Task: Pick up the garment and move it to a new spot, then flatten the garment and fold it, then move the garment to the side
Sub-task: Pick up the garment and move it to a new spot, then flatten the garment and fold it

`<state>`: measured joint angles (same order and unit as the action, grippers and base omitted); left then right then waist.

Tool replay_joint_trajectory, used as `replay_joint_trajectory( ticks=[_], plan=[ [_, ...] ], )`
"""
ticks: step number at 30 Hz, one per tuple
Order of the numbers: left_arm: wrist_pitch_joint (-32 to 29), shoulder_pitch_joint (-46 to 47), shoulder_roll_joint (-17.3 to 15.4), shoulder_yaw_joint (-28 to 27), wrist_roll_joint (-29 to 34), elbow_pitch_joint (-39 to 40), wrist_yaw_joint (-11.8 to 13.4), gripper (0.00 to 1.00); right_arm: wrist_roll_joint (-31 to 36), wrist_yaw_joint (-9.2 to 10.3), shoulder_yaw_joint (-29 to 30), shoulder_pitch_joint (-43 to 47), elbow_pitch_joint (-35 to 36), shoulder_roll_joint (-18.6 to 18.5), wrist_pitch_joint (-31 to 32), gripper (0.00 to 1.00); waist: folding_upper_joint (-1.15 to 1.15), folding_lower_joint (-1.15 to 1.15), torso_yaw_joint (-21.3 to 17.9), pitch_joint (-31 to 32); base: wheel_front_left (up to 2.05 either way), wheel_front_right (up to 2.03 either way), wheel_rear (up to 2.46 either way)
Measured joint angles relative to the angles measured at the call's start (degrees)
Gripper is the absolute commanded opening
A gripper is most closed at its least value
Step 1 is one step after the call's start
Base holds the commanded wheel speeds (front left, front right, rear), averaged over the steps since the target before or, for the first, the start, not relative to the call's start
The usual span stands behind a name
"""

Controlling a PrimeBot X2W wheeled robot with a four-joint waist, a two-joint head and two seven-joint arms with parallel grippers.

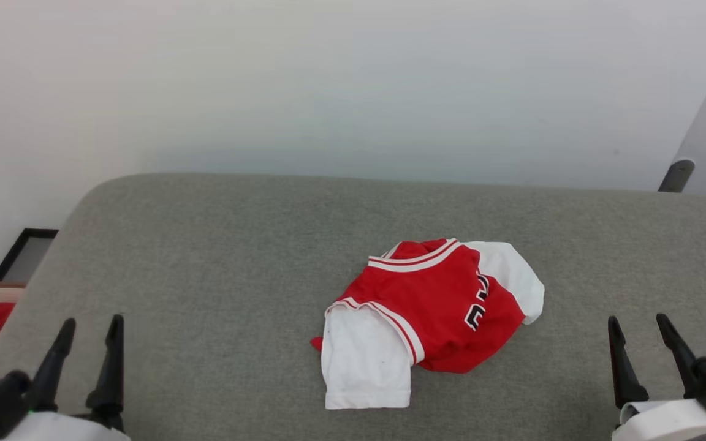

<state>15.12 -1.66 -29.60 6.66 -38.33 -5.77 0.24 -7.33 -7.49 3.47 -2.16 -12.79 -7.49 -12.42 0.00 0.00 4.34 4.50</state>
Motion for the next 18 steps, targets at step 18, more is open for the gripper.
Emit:
replay_joint_trajectory(
  ticks=[18],
  plan=[
    [-4.7,-0.3,3.0,-2.3,3.9,-1.4,-5.7,1.00,0.5,0.00,-0.7,0.0,1.3,0.5,1.4,1.00,0.00,0.00,0.2,-1.1,0.00,0.00,0.00]
  ],
)
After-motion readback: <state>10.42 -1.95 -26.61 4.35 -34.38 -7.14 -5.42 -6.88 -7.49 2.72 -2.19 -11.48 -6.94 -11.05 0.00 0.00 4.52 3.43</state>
